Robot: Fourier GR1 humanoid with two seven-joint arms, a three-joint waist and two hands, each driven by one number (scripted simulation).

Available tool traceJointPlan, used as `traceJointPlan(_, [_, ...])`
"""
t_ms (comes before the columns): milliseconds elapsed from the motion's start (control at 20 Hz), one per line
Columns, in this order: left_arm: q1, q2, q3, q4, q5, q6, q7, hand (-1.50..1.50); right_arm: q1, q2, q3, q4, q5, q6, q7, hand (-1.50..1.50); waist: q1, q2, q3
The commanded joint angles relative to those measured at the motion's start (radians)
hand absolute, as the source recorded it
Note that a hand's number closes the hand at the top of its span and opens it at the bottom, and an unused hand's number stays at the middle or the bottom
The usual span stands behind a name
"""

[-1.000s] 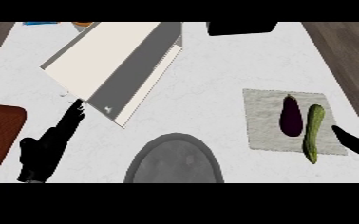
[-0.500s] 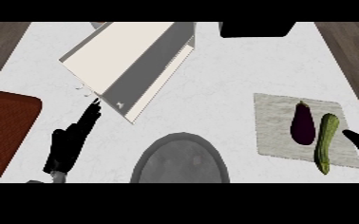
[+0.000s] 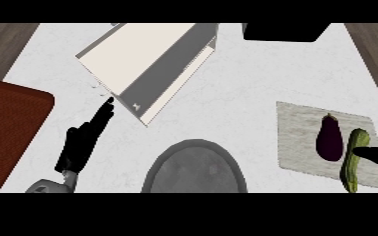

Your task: Pick the eggplant from the placemat and place it in the tiered shelf

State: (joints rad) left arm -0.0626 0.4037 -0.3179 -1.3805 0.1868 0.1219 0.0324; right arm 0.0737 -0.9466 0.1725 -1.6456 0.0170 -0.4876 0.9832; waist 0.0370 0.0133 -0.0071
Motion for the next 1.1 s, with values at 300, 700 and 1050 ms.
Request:
traceJointPlan(300, [-0.032, -0.045, -0.046, 0.034, -0.034, -0.016, -0.011, 0.00, -0.266, -0.124, 0.211, 0.156, 0.090, 0.333, 0.420, -1.50, 0.058, 0.008, 0.003])
traceJointPlan(700, [-0.026, -0.061, -0.027, 0.028, -0.036, 0.001, 0.000, 0.00, -0.472, 0.106, 0.296, 0.387, 0.066, 0.395, 0.450, -1.50, 0.028, -0.002, 0.006])
traceJointPlan(1050, [-0.034, -0.057, -0.004, 0.041, -0.035, -0.003, -0.003, 0.00, -0.611, 0.232, 0.337, 0.587, 0.089, 0.406, 0.504, -1.50, 0.010, -0.005, 0.005])
